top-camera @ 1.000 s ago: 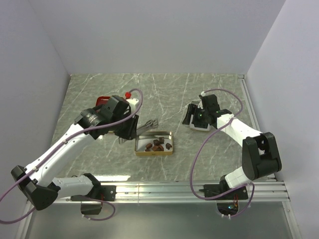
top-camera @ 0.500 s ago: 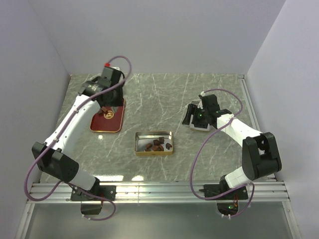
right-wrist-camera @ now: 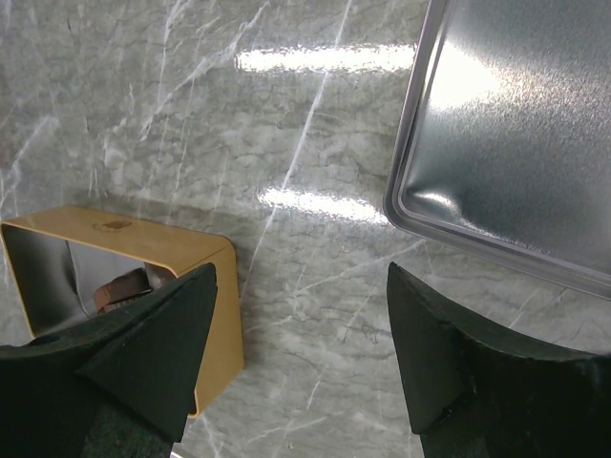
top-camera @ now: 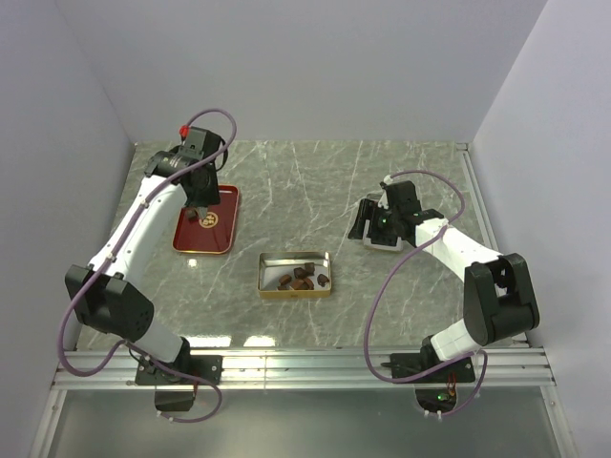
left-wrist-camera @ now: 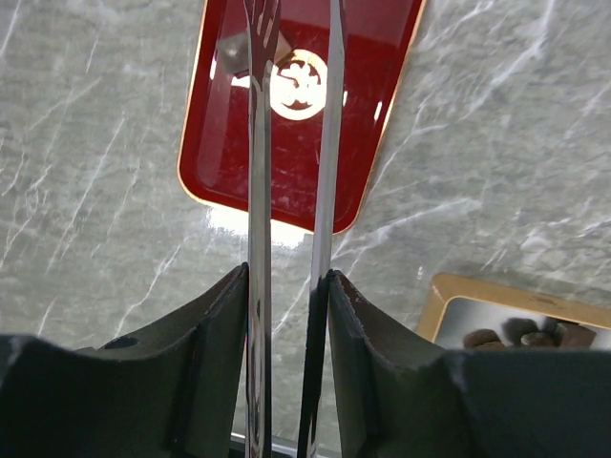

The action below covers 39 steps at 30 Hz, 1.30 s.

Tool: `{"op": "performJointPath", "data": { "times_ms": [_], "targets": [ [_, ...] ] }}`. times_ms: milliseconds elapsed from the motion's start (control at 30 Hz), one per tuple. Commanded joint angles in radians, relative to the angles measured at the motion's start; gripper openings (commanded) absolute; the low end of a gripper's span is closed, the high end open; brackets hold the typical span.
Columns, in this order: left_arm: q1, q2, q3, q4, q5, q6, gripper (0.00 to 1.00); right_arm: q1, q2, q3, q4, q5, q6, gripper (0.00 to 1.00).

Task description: Pack the chocolate

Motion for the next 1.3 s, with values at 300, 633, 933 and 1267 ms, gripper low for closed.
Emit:
{"op": "performJointPath", "data": {
  "times_ms": [300, 633, 933, 1267],
  "targets": [
    [0.007, -0.03, -0.119, 0.028, -0.022, -0.026, 0.43, 0.008, -0.026, 0.037, 0.011, -0.02, -0.009, 0.79],
    [0.022, -0.035, -0.195, 0.082, 0.005, -0.02, 0.44, 0.008, -0.021, 0.043, 0.004, -0.014, -0.009, 0.79],
    [0.041, -0.035, -0.231, 0.139, 0.019, 0.006, 0.43, 0.008, -0.011, 0.053, -0.004, -0.011, -0.011, 0.79],
    [0.048, -0.016, -0.241, 0.174, 0.013, 0.028, 0.43, 0.008, 0.008, 0.074, -0.015, -0.008, -0.015, 0.79]
  ]
}}
